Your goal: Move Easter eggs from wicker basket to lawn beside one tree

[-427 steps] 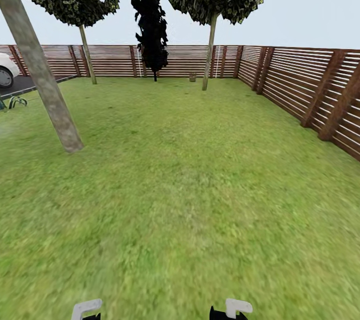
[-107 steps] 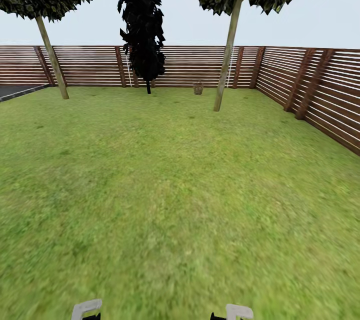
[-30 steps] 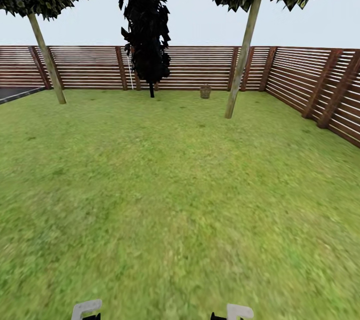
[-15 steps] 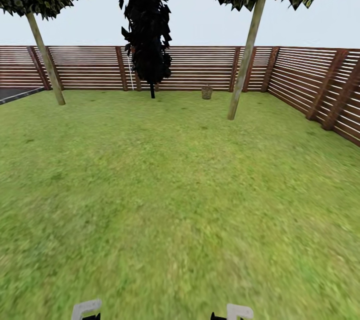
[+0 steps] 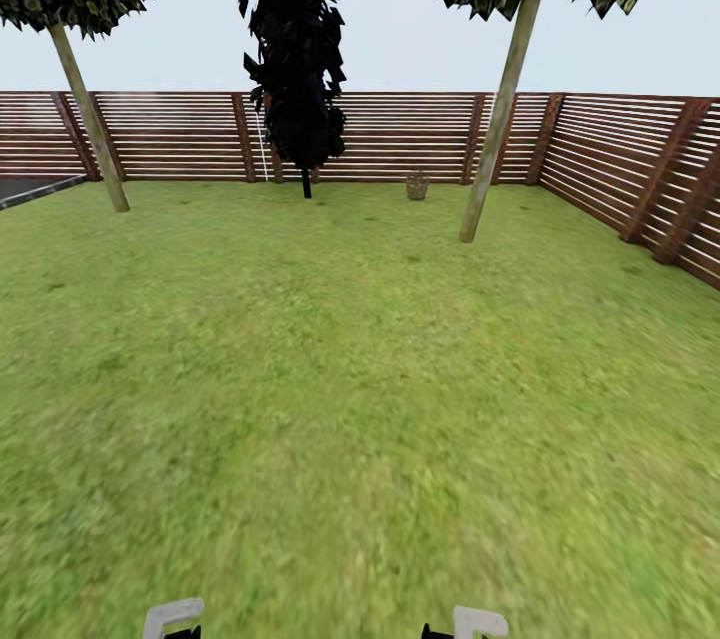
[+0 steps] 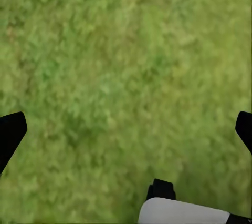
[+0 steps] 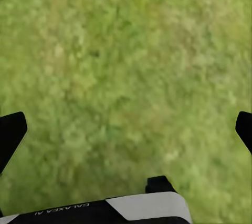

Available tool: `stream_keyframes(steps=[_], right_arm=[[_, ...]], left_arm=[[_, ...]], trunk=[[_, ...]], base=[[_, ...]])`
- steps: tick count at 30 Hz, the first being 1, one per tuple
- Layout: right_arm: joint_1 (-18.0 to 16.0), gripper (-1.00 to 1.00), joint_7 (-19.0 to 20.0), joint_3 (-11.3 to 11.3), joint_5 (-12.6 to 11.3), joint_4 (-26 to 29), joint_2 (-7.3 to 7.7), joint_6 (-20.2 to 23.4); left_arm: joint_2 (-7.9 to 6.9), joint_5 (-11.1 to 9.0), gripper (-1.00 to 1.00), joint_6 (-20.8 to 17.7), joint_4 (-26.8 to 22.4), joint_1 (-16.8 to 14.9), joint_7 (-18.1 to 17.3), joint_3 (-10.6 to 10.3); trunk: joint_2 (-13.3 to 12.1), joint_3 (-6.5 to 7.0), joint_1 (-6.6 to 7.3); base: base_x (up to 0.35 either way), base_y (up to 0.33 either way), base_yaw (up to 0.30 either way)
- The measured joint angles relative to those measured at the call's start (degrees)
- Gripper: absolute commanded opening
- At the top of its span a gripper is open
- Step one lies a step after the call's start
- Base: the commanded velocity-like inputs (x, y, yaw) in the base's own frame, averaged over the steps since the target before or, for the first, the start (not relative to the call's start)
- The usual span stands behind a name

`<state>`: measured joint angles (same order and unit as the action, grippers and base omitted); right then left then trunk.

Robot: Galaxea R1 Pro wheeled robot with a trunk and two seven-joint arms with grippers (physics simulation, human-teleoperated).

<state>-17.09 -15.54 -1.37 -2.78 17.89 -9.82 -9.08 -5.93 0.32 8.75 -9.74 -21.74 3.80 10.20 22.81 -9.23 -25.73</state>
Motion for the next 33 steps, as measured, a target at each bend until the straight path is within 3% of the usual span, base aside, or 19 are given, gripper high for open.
stream_keyframes(steps=[33], right_arm=[[0.00, 1.00, 0.02, -0.01, 0.00, 0.00, 0.04, 0.00]], left_arm=[[0.03, 0.00, 1.00, 0.00, 0.00, 0.00, 0.01, 0.00]], trunk=[[0.00, 0.00, 0.00]], base=[[0.244, 0.108, 0.000]])
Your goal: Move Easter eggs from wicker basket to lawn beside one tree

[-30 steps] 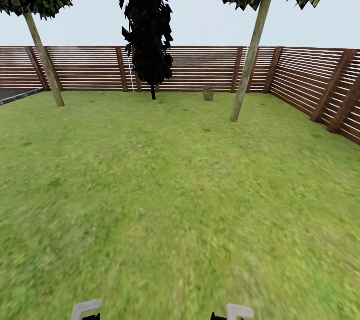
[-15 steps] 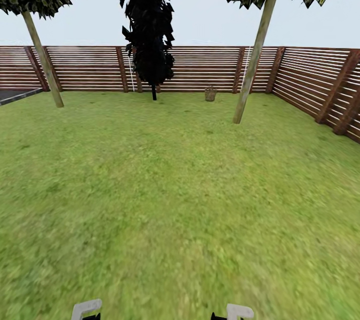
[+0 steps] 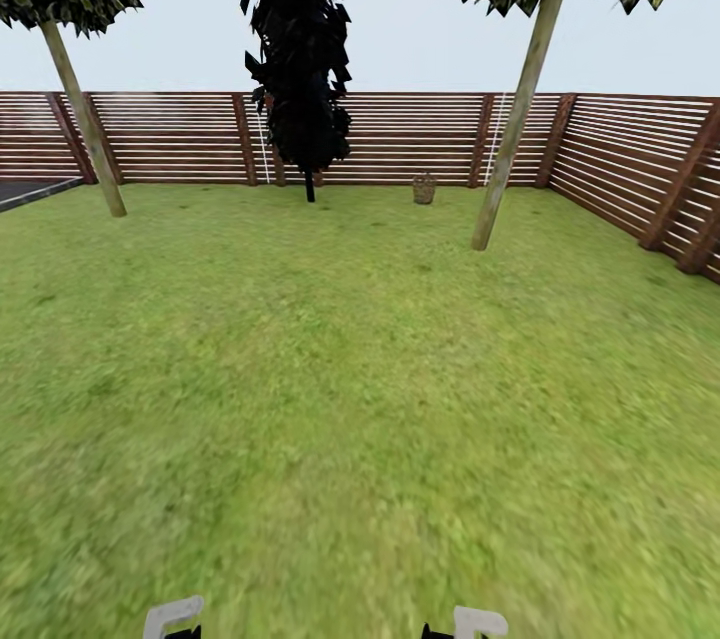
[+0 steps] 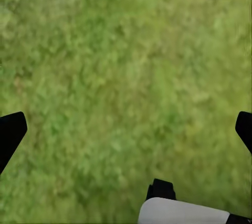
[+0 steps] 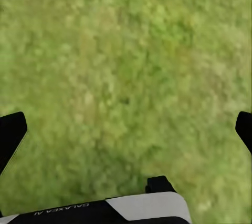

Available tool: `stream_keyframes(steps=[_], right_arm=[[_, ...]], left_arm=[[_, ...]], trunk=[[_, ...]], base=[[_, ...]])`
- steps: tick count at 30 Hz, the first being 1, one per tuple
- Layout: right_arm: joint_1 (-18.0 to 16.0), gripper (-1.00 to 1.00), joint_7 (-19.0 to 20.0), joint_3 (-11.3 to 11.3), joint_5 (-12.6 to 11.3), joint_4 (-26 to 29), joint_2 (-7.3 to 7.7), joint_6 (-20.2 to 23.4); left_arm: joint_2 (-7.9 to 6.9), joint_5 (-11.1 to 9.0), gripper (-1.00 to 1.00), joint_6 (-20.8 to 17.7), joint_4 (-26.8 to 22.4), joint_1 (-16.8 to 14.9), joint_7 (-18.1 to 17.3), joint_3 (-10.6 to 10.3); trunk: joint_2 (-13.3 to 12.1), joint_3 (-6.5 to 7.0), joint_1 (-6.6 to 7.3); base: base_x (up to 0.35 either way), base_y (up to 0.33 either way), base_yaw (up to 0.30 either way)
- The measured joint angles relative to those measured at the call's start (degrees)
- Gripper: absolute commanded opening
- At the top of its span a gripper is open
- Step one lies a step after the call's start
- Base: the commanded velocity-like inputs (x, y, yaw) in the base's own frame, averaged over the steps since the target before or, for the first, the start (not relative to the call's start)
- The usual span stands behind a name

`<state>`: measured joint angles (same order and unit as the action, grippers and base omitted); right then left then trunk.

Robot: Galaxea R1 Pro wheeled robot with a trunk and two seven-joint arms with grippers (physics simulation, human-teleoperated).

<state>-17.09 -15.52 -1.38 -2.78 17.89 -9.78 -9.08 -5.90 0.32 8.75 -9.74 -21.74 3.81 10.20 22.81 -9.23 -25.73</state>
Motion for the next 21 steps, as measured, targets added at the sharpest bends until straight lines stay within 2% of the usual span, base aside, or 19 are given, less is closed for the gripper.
stream_keyframes(steps=[21], right_arm=[[0.00, 1.00, 0.00, -0.04, 0.00, 0.00, -0.10, 0.00]], left_arm=[[0.00, 0.00, 1.00, 0.00, 0.00, 0.00, 0.00, 0.00]], trunk=[[0.00, 0.00, 0.00]], base=[[0.244, 0.089, 0.000]])
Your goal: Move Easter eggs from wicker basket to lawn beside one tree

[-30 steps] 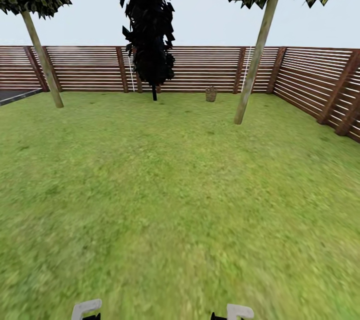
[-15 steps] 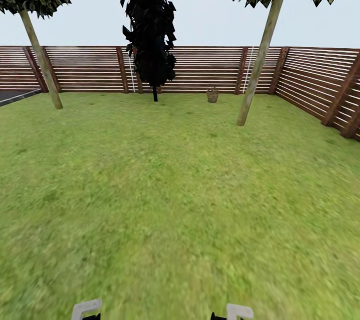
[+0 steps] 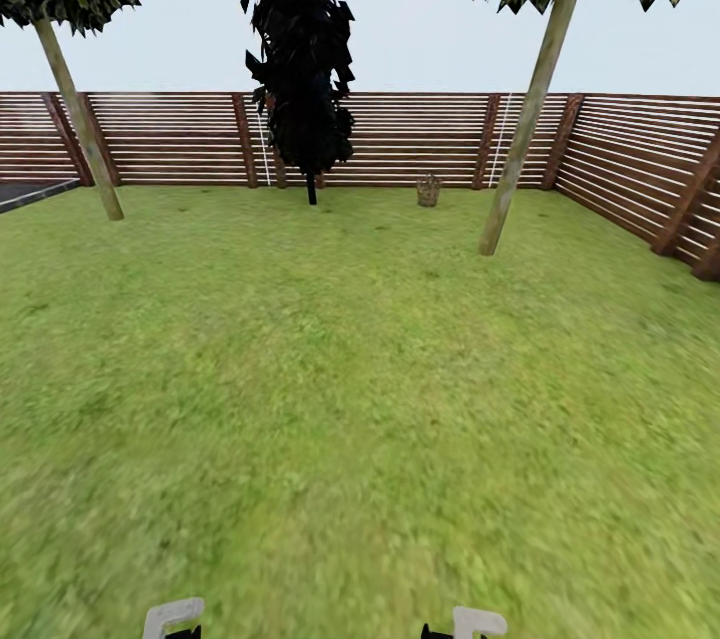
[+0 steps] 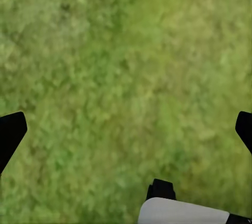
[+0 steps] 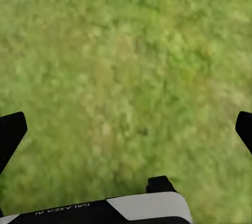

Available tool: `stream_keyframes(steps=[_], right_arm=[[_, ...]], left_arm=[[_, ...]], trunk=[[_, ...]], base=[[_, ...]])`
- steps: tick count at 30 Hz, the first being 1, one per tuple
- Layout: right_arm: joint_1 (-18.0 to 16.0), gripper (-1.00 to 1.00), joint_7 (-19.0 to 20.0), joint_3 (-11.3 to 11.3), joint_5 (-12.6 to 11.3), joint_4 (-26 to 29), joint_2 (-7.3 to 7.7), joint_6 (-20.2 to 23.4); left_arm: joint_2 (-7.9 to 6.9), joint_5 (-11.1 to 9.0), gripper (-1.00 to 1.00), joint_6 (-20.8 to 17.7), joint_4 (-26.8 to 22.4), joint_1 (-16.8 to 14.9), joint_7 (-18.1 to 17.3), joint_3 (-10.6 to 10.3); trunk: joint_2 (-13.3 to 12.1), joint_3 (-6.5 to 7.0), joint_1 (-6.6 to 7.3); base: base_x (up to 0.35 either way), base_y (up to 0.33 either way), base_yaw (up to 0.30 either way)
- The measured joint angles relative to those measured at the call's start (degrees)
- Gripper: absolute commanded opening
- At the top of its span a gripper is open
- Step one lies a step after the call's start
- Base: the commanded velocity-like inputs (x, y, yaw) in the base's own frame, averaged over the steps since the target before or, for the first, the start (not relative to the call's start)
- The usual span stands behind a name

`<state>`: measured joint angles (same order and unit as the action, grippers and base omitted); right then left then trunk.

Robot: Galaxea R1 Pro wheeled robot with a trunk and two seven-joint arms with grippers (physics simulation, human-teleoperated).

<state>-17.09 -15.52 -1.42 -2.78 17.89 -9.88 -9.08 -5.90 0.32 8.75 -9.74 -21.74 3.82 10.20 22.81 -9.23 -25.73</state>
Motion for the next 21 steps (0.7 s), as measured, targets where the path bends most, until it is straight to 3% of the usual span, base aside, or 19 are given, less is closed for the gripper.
stream_keyframes(steps=[21], right_arm=[[0.00, 1.00, -0.01, 0.00, 0.00, 0.00, -0.11, 0.02]], left_arm=[[0.00, 0.00, 1.00, 0.00, 0.00, 0.00, 0.00, 0.00]], trunk=[[0.00, 0.00, 0.00]], base=[[0.244, 0.014, 0.000]])
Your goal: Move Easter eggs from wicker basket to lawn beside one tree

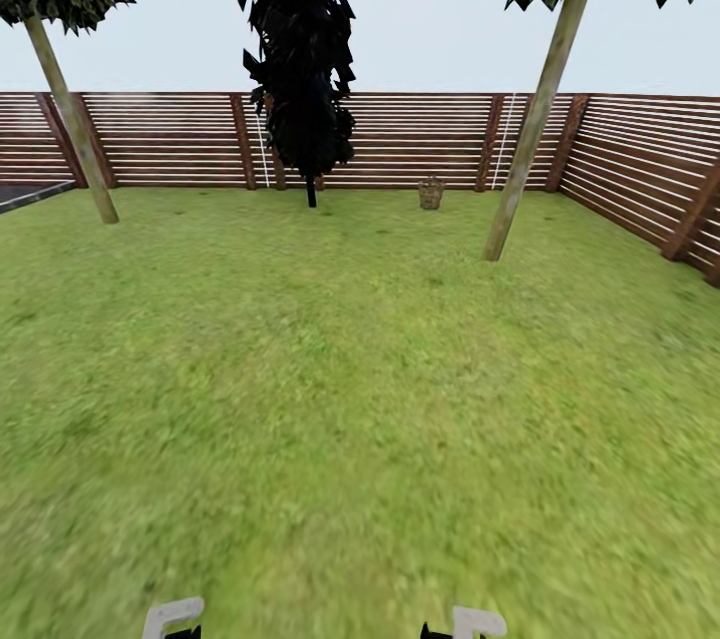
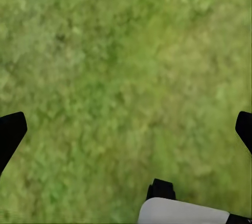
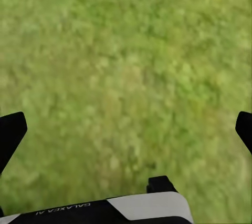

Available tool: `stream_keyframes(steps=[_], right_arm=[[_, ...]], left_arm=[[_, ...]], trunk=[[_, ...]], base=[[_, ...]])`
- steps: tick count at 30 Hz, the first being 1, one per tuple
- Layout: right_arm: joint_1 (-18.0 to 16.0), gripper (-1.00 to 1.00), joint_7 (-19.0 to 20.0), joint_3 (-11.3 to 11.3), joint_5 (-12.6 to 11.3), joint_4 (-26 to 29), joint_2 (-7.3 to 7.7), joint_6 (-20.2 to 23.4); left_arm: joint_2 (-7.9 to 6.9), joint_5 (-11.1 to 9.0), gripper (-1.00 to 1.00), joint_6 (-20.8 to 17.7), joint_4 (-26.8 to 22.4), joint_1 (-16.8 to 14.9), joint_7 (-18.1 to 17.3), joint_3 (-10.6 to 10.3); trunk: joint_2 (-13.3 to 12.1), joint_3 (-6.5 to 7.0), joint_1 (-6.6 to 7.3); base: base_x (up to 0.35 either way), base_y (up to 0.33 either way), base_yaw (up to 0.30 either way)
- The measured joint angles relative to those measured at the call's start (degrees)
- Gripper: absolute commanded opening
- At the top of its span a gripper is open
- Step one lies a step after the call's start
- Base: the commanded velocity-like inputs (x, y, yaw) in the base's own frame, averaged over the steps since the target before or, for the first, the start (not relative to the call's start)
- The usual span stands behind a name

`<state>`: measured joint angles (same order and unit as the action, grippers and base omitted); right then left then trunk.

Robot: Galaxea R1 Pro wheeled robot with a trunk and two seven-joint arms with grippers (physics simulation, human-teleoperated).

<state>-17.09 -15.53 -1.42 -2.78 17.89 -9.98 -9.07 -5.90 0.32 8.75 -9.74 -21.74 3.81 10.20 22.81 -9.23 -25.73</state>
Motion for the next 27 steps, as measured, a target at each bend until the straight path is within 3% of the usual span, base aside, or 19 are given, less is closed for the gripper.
stream_keyframes(steps=[27], right_arm=[[0.00, 1.00, -0.01, 0.08, -0.07, 0.00, 0.40, 0.08]], left_arm=[[0.00, 0.00, 1.00, 0.06, 0.00, 0.00, 0.00, 0.00]], trunk=[[0.00, 0.00, 0.00]], base=[[0.244, 0.000, 0.000]])
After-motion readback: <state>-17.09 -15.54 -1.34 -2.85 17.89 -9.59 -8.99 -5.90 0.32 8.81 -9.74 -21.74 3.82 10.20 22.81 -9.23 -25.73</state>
